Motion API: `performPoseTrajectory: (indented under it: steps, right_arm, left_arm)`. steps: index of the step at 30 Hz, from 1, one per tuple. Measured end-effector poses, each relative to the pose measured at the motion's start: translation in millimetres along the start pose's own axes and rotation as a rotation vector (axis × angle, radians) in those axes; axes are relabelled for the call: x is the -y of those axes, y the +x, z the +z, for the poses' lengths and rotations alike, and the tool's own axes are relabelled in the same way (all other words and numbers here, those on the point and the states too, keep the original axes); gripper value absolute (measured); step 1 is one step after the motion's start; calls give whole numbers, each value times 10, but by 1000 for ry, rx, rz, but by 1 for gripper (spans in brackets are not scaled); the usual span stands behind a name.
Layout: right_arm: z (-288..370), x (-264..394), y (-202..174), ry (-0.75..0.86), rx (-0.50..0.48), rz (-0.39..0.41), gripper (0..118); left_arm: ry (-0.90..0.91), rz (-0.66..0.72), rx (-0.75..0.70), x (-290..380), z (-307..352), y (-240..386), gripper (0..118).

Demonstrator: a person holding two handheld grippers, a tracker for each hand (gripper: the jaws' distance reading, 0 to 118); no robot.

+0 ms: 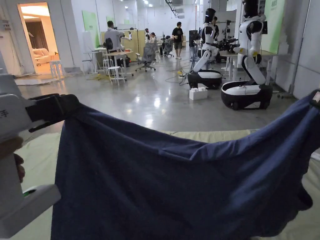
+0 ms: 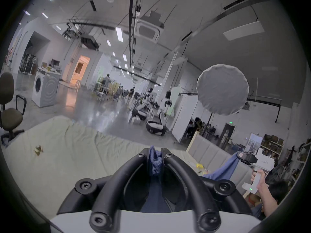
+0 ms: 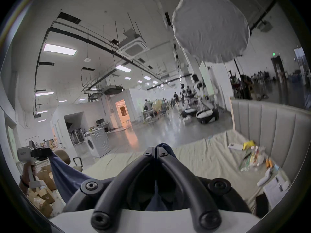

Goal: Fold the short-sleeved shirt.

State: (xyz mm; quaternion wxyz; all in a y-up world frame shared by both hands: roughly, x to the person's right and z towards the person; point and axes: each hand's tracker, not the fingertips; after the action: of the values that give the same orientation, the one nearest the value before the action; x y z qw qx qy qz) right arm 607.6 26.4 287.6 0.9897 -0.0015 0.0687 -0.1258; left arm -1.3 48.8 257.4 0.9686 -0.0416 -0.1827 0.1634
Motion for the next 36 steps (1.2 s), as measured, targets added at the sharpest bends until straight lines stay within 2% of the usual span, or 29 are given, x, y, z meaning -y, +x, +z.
performPoseTrajectory:
  steps: [3, 5, 9, 15, 16, 17, 25, 31, 36]
  right_arm:
    - [-33, -325, -108, 69, 32, 39, 1]
    - [-44, -536, -184, 140, 70, 111, 1]
    - [-101, -832, -256, 189, 114, 123, 1]
    - [-252, -1112, -451, 269, 219, 306, 1]
    - [-302, -1132, -460, 250, 211, 278, 1]
    - [-336, -1168, -485, 274, 226, 309, 1]
    - [-736, -1150, -563, 240, 251, 347, 1]
    - [-1135, -1061, -536, 229, 271, 384, 1]
    - [-1550, -963, -462, 219, 330, 408, 1]
  left_arm:
    - [62, -19, -29, -297, 29, 53, 12]
    - [74, -6, -32, -475, 52, 49, 12]
    - [147, 21, -56, -710, 87, 56, 12]
    - [182, 14, -104, -897, -76, 20, 12]
    - [185, 19, -120, -913, -127, -5, 12]
    - [181, 20, -123, -927, -186, -30, 12]
    - [98, -20, -199, -882, -705, -150, 12]
    - [95, -6, -187, -800, -1040, -178, 12]
    - [93, -9, -215, -748, -1435, -230, 12]
